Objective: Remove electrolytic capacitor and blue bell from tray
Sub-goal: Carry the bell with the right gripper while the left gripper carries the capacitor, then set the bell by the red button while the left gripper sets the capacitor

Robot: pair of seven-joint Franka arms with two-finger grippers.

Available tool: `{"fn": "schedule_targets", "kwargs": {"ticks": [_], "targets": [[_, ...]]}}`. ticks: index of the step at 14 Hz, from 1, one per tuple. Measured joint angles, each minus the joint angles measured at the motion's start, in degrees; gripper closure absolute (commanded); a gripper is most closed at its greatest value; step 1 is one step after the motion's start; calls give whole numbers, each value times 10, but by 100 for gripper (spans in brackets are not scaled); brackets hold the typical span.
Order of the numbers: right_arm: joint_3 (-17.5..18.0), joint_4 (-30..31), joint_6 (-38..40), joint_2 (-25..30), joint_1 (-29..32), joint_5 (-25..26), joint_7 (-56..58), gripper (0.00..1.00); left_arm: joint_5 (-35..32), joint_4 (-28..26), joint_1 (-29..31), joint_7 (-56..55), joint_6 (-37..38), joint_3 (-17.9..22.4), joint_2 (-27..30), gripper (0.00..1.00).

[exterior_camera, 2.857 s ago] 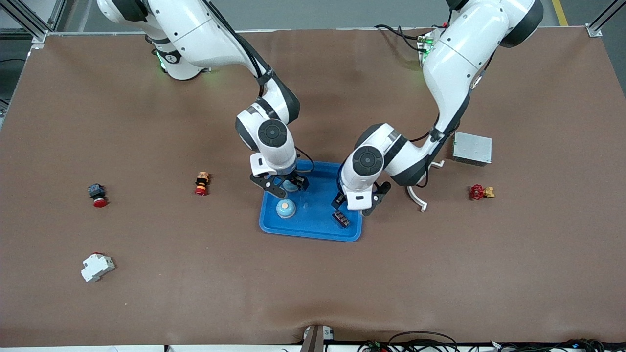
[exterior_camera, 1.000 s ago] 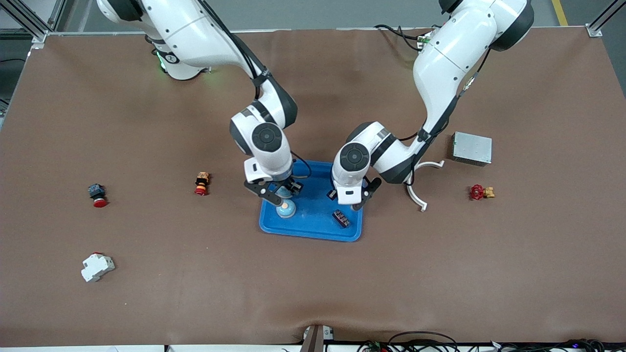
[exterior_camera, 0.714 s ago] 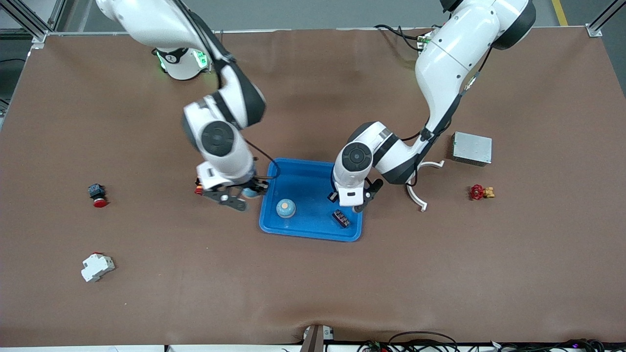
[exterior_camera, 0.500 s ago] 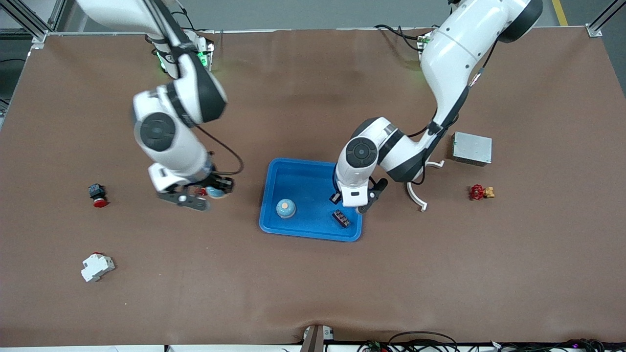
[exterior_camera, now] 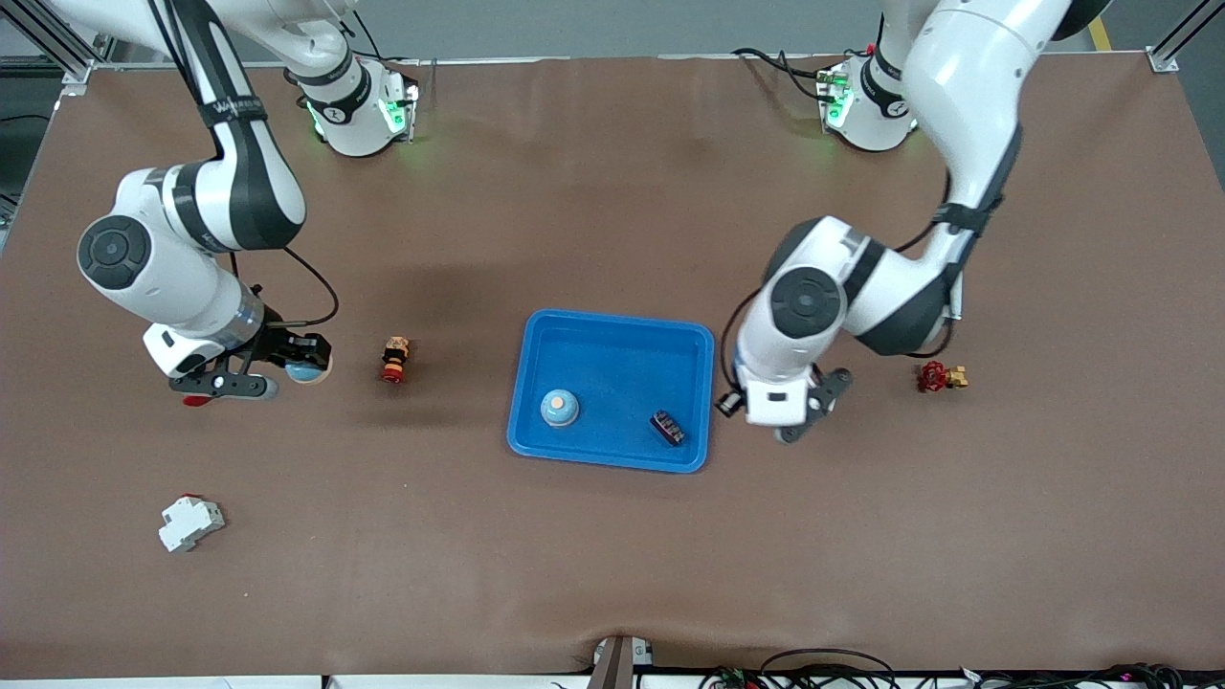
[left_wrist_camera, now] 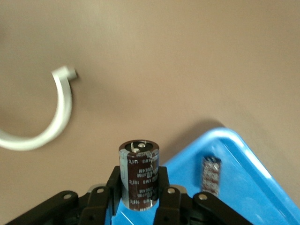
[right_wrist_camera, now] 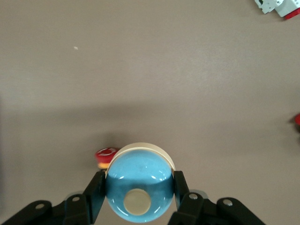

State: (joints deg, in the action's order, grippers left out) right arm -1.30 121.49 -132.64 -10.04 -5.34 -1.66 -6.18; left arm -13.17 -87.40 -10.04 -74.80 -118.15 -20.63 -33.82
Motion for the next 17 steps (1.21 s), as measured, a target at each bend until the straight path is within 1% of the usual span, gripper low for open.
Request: {"fn": "schedule_targets", "kwargs": {"ticks": [1,3,7,11,12,14,16,17], "targets": [[0,25,-34,-1,12,-4,19,100,0,-6,22,39,2,0,7,100],[0,52,-62,-7,34,-6,36,100,0,-28,67,123,3,-1,26,100],[1,59,-98,-44,66,-23,77,100,-1,-79,152,314,4,-1,65,100],[1,59,-141,-89,78,-27,92,100,-1,-126,223,471,0,-1,79,100],[1,59,-152,-100,78,-27,92,100,-1,-140,237,500,-11,-1,80,100],[1,59,-171,-120,78,-27,92,100,-1,-177,252,536,-60,-1,80,100],[1,59,-177,-134,78,-27,92,100,-1,-212,250,543,-102,-3,79,100],[1,58,-178,-135,78,-27,92,100,-1,-223,247,543,-111,-4,77,100]]}}
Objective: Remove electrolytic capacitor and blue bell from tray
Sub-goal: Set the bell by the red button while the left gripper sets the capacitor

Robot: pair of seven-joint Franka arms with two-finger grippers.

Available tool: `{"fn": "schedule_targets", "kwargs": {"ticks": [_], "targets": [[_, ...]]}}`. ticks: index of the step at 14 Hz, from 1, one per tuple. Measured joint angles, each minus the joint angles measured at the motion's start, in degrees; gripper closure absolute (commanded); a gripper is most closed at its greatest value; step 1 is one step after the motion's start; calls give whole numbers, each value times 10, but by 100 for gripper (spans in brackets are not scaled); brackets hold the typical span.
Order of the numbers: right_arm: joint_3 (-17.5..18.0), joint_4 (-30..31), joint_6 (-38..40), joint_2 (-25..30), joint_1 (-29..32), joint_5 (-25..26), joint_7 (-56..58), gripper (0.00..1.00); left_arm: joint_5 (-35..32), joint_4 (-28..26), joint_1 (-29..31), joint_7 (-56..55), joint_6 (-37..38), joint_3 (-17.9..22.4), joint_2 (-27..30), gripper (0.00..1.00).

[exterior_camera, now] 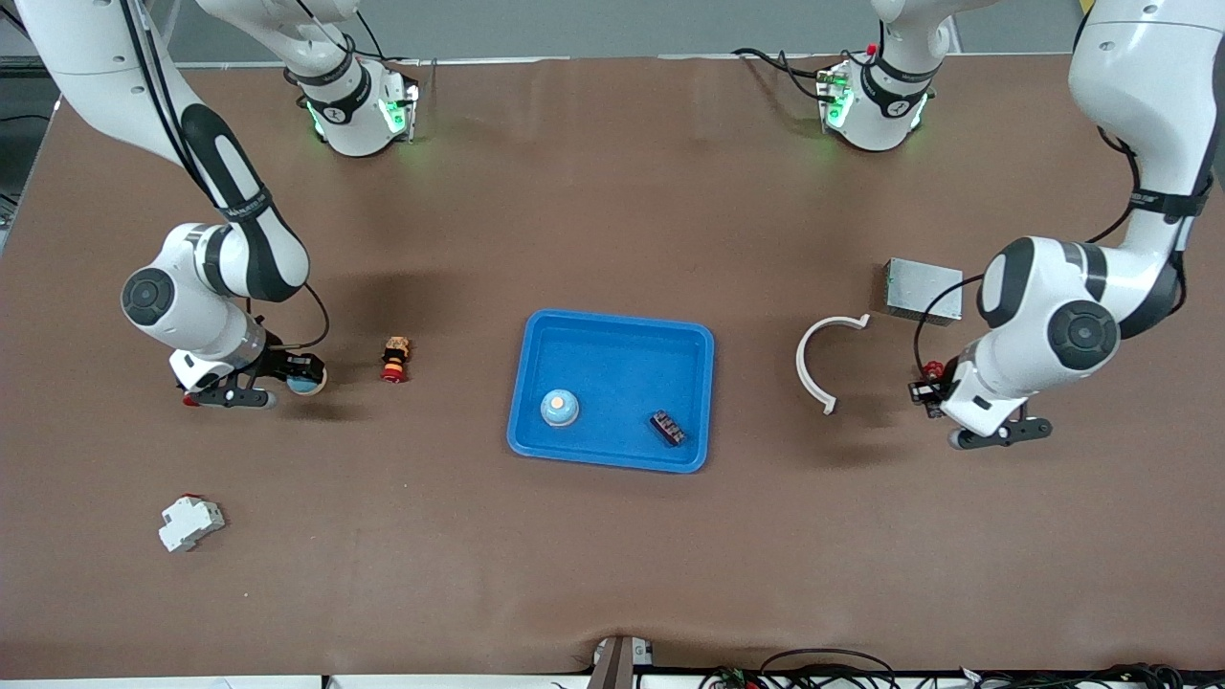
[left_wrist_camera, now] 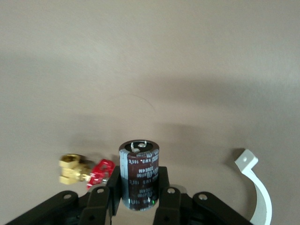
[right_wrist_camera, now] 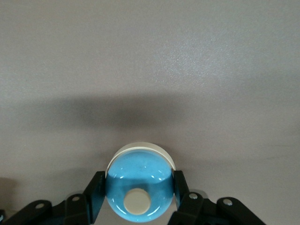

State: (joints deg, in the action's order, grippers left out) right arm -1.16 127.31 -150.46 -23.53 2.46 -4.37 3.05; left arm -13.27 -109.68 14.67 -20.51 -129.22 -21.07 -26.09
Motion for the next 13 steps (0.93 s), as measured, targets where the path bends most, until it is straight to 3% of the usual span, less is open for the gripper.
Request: {"fn": "schedule_targets", "kwargs": {"ticks": [1,2,9,13], "targets": [[0,0,0,0,0,0,0,42,0,-5,-2,0,-3,-3,-3,100],[0,0,0,0,0,0,0,0,0,-7,-3,0,-4,-7,-7,100],[4,-7,6,-3,0,-1,0,0,0,-30,-3,-1,-63,-13,-45,100],[14,-43,87,11,-22,-2,-44,0,-22,-41,-1,-1,-78,-12,-56,100]]}}
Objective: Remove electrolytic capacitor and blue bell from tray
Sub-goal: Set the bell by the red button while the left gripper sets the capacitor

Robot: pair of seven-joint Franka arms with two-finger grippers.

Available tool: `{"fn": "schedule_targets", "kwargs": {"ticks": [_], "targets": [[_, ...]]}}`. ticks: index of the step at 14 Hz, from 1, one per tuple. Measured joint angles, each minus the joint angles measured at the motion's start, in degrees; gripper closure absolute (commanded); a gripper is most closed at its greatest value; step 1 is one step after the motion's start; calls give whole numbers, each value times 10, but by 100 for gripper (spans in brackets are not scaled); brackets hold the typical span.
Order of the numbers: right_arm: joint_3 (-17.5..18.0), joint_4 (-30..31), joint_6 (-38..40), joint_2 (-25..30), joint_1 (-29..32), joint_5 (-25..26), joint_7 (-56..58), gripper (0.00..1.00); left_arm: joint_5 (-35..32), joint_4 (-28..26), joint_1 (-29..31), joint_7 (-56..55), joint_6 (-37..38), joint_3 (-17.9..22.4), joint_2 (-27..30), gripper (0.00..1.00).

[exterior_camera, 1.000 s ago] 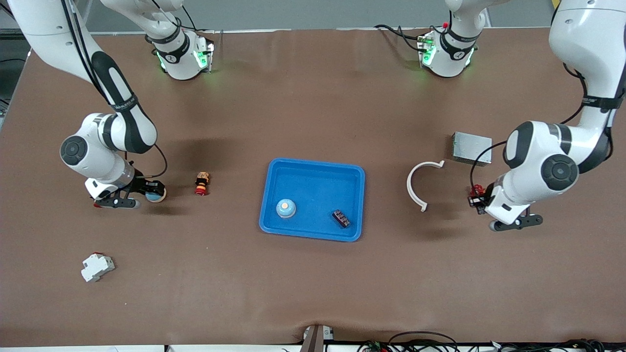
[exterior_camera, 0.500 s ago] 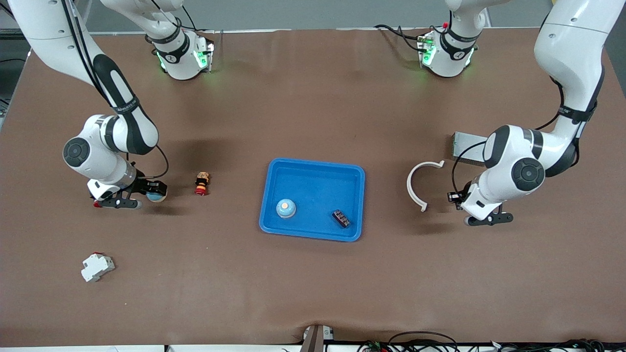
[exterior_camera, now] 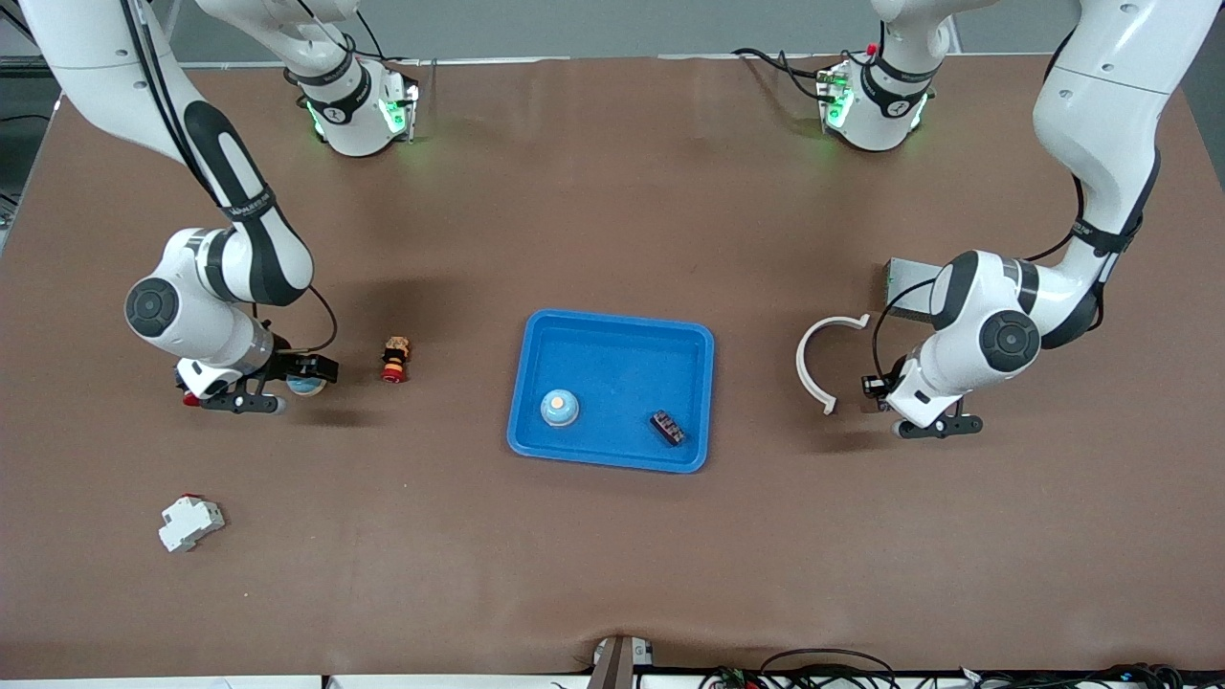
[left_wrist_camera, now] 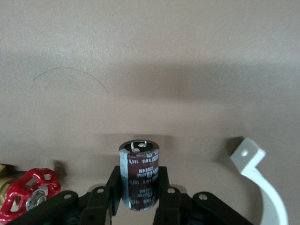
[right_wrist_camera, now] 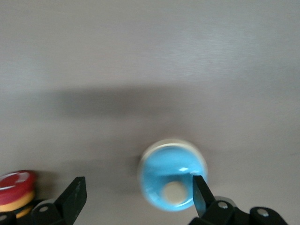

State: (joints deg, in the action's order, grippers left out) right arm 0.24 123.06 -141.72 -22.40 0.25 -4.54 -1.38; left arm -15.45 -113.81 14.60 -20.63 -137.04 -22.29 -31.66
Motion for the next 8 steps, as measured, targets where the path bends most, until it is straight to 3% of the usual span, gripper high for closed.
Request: {"fn": "schedule_targets", "kwargs": {"ticks": [4,6,7,8], "targets": [[4,-24,47,32,-83,-1,-153,0,-13,-13,7,0,-13,2,-2,100],[6,-30,45,34,-134,-2,-247,0,-14,-14,7,0,-14,3,-2,75],[7,-38,44,34,-160,-2,-295,0,-14,-14,7,0,-14,3,-2,51],[7,-52,44,33,-187,-2,-343,0,-14,-14,8,0,-14,3,-2,19]]}}
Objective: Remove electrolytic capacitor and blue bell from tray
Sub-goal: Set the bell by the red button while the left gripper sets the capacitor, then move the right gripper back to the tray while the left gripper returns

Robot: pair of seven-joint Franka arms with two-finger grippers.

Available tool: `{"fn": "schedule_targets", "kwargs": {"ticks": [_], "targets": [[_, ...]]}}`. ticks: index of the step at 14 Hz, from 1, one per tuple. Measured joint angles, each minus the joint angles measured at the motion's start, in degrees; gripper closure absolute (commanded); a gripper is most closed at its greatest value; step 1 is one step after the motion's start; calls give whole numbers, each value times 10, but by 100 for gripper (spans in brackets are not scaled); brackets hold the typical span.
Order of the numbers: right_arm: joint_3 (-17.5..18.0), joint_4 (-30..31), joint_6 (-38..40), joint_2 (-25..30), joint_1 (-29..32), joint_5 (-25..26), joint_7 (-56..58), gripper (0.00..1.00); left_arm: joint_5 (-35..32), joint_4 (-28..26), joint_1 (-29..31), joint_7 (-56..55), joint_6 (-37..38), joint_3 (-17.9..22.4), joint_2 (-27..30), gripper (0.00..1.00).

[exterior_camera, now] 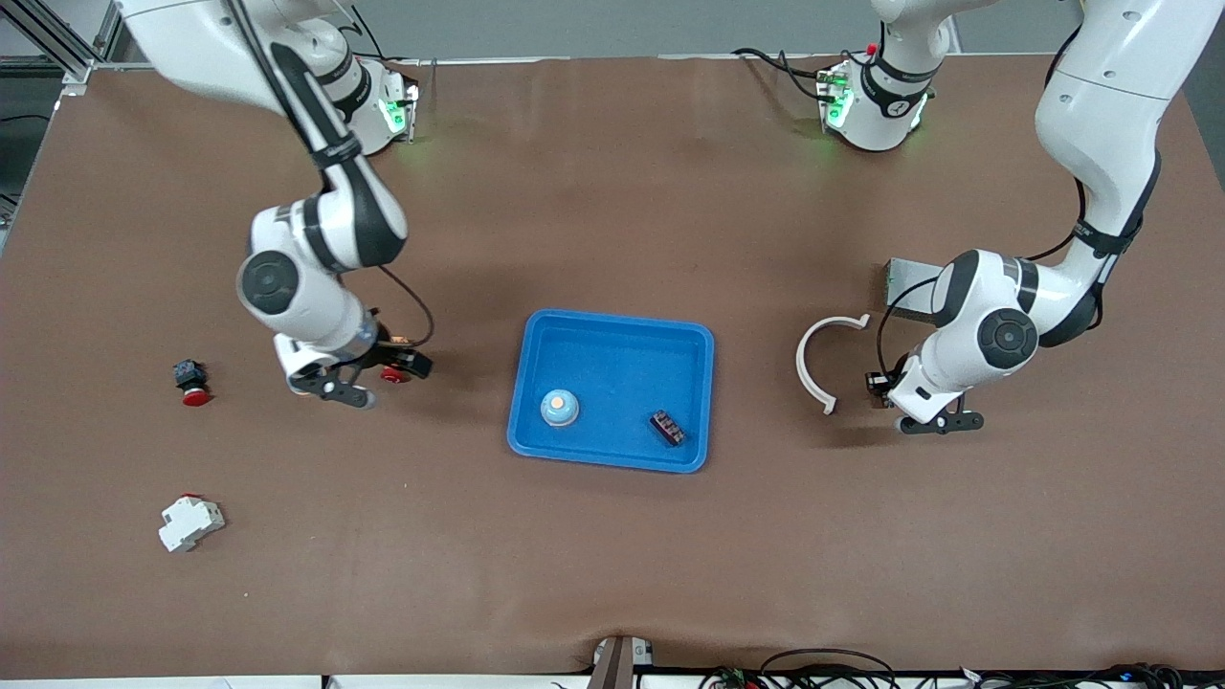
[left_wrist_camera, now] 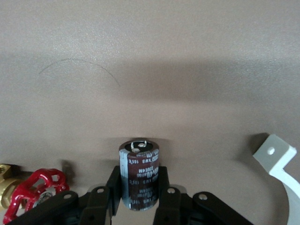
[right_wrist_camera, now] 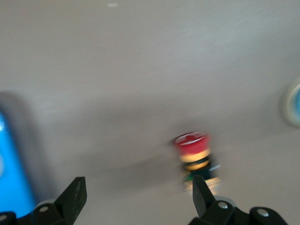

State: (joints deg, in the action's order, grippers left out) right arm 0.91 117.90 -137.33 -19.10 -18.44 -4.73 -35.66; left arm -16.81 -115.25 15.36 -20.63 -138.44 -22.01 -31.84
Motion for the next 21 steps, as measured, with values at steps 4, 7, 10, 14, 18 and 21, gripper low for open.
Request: {"fn": "schedule_targets", "kwargs": {"ticks": [4,7,10,14,18,21], "targets": [[0,-94,11,-46,-79,0,-140,0,0,0,1,0,-1,0,0,0],[-3,-192,38,-125,-101,6,-196,0,0,2,1,0,6,0,10,0],[-4,-312,111,-206,-117,47,-258,0,2,11,2,-10,59,-8,42,0],[-6,-403,141,-276,-128,61,-299,0,16,65,0,-120,161,-61,74,0],[-6,-425,128,-304,-137,61,-335,0,74,165,-41,-287,227,-89,70,0],[-5,-427,108,-315,-147,61,-359,0,109,233,-98,-409,231,-90,42,0]]}}
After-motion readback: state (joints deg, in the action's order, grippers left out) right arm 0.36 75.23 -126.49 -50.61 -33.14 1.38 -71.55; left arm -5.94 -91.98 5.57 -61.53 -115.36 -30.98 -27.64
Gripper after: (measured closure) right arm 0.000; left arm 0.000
